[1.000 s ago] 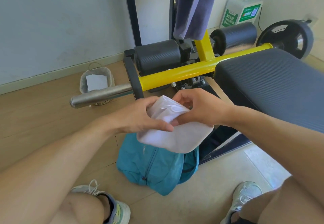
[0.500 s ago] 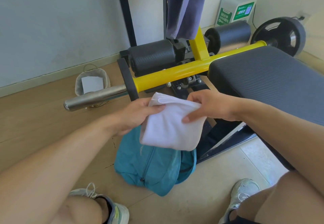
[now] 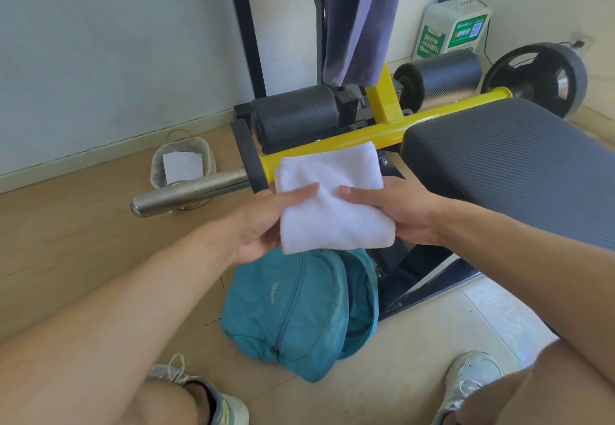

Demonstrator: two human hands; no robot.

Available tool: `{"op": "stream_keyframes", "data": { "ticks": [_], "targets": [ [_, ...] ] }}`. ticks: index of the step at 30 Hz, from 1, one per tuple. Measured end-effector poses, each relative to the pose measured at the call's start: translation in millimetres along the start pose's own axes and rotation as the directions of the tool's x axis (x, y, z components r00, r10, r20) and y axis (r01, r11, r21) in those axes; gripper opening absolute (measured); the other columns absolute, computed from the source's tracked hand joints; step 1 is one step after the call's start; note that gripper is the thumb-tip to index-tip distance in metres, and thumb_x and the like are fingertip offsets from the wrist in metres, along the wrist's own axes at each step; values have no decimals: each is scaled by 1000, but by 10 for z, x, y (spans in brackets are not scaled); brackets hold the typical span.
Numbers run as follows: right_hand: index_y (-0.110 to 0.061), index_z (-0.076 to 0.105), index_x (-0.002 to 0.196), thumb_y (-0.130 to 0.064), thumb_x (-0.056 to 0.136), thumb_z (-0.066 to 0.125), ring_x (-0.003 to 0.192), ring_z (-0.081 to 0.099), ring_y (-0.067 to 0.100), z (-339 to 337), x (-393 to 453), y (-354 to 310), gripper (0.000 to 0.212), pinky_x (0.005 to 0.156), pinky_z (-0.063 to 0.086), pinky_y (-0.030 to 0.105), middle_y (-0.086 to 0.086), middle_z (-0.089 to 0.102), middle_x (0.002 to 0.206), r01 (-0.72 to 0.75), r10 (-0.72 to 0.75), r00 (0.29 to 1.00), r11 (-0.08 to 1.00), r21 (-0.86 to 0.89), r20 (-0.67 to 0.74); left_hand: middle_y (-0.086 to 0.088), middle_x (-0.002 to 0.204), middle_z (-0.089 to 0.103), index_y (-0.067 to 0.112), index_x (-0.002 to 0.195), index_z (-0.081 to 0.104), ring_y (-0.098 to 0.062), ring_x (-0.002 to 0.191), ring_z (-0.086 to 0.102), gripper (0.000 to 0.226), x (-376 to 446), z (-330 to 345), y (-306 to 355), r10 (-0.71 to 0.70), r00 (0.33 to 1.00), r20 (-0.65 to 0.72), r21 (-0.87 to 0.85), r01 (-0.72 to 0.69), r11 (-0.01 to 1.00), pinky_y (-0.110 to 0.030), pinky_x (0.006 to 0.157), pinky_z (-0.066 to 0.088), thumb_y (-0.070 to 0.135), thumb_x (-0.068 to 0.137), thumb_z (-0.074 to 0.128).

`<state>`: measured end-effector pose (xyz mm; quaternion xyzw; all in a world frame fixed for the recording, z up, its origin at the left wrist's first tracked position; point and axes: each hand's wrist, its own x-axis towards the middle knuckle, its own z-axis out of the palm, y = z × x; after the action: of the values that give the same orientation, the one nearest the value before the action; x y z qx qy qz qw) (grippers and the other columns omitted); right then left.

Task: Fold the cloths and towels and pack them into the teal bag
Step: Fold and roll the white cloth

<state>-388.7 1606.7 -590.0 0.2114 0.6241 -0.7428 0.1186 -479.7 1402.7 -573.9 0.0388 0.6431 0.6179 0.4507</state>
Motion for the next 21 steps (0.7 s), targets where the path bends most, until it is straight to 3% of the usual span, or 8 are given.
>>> {"op": "stream_keyframes", "data": {
  "ticks": [5, 8, 10, 14, 17, 19, 21],
  "targets": [
    [-15, 62, 133, -30, 93, 69, 115, 69, 32, -55, 16, 15, 43, 102, 52, 51, 9, 72, 124, 11, -11, 1000, 999, 39, -11, -7, 119, 75, 19, 126, 64, -27, 101, 73, 34, 42, -47, -5, 22, 1000, -18, 49, -21, 999, -52, 90, 59, 16, 93, 70],
    [-23, 60, 136, -19, 99, 63, 114, 69, 30, -76, -2, -14, 38, 95, 56, 46, 6, 71, 126, 40, -40, 999, 998, 45, 2, -7, 110, 77, 18, 126, 63, -28, 85, 75, 29, 67, -83, 17, 31, 1000, 2, -34, -30, 999, -46, 67, 65, 10, 98, 63],
    [-25, 60, 136, -11, 101, 56, 113, 70, 27, -70, -28, -37, 38, 90, 59, 42, 5, 72, 125, 62, -64, 998, 996, 62, 17, -9, 111, 76, 18, 127, 63, -27, 82, 75, 32, 70, -105, 45, 37, 999, 17, -92, -35, 995, -41, 60, 64, 3, 99, 58],
    [-20, 63, 130, -4, 104, 46, 118, 67, 26, -67, -89, -93, 35, 102, 53, 45, 6, 72, 125, 77, -83, 995, 992, 102, 49, -15, 123, 71, 14, 129, 64, -28, 97, 72, 38, 93, -207, 120, 28, 996, 88, -218, -8, 976, -38, 75, 62, -3, 101, 46],
    [-11, 61, 134, -8, 104, 45, 122, 65, 29, -73, -100, -113, 34, 102, 54, 44, 10, 69, 130, 72, -89, 991, 984, 165, 99, -16, 124, 71, 9, 122, 67, -26, 98, 73, 37, 90, -255, 166, 28, 992, 126, -253, 4, 967, -39, 90, 58, -5, 102, 39],
    [-7, 59, 136, -5, 104, 40, 124, 64, 30, -73, -111, -114, 37, 101, 54, 43, 12, 66, 134, 54, -85, 985, 979, 197, 149, -17, 119, 73, 6, 112, 72, -26, 95, 74, 39, 81, -251, 177, 36, 992, 119, -229, -7, 973, -38, 89, 59, -9, 101, 37],
    [-2, 59, 132, 4, 98, 32, 123, 63, 32, -84, -138, -135, 43, 99, 56, 43, 15, 64, 135, 27, -77, 978, 968, 249, 193, -18, 107, 75, 8, 86, 77, -27, 87, 74, 47, 62, -246, 180, 40, 996, 82, -208, -22, 978, -37, 79, 62, -13, 98, 37]
  ]
}}
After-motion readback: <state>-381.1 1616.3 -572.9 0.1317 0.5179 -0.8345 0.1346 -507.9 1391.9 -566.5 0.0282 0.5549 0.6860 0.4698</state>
